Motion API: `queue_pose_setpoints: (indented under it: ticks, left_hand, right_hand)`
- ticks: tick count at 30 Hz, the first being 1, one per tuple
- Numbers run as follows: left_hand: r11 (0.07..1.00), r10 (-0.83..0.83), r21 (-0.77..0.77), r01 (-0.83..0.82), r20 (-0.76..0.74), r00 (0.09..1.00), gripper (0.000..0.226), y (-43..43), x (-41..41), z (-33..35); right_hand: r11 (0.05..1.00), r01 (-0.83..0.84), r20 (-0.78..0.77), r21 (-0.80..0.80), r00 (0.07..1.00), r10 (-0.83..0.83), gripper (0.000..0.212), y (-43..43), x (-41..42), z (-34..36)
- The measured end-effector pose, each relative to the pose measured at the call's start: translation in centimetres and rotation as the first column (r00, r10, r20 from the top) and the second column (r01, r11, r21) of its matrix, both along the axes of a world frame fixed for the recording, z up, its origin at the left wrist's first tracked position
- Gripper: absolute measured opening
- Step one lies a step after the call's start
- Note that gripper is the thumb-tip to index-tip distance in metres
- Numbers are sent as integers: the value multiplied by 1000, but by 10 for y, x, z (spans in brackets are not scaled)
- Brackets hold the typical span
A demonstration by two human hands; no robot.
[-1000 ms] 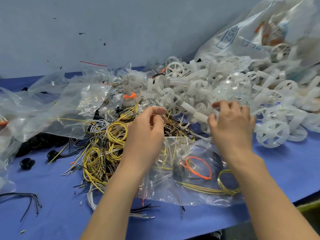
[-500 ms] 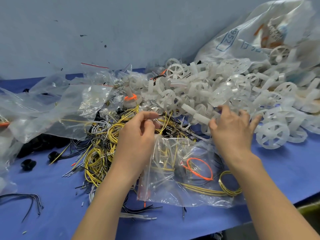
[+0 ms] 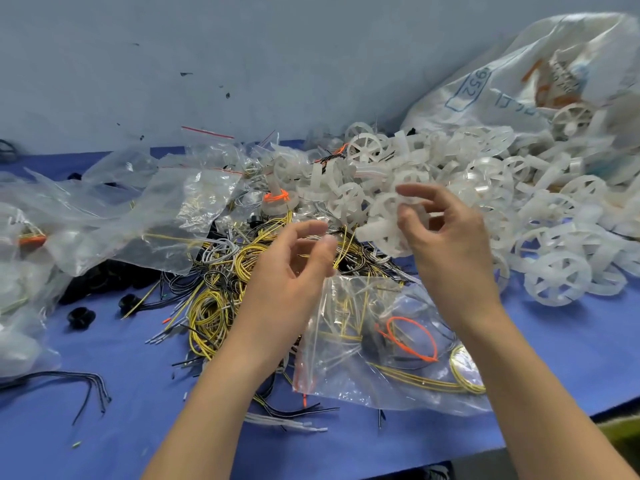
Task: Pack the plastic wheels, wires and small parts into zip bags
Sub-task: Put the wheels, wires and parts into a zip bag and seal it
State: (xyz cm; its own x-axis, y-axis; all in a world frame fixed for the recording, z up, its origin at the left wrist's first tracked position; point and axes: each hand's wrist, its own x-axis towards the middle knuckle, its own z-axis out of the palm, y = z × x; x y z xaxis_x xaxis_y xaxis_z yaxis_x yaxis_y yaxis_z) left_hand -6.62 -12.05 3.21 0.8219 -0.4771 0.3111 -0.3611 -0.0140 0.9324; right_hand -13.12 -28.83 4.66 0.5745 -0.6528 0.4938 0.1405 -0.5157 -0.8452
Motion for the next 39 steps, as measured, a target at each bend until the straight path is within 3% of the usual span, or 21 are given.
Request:
queue_pose_setpoints:
  ticks: [6,11,14,17,20,23,26,34,39]
  left_hand:
    - [999,-34,32,32,79,996,16,0,-3,-2]
    - [992,121,-31,-119,80,989,11,17,18,2]
    - [954,271,-108,-281,-99,958,22,38,35,7]
    - [922,200,-220,-318,-433,879,24,54,44,14]
    - [970,40,-169,-174,-598,800,28,63,47,13]
    - [992,-77,-128,-10,-656,751,23,64,41,11]
    - [992,-126,-93,85,-679,723,23,59,35,12]
    - [943,-298,-71,325,-614,731,25,59,31,6]
    - [888,-339,102,447,-512,789,27,54,22,7]
  right_hand:
    - [995,-83,-5,-58,997,83,21,36,6,-6]
    - [976,-216,45,-28,975,217,22,37,6,-5]
    - [945,-279,-116,-170,958,262,30,30,6,-9]
    - [816,-451,-367,-361,873,321,48,33,6,-14]
    - [657,-555,-567,-510,792,228,52,41,9,-16]
    - [603,-589,-647,-538,747,153,41,42,9,-18]
    - [637,-544,-611,-547,779,140,27,37,7,-16]
    - [781,-376,-377,-500,906,194,26,31,2,-14]
    - [809,-342,-324,-478,925,199,32,31,2,-10]
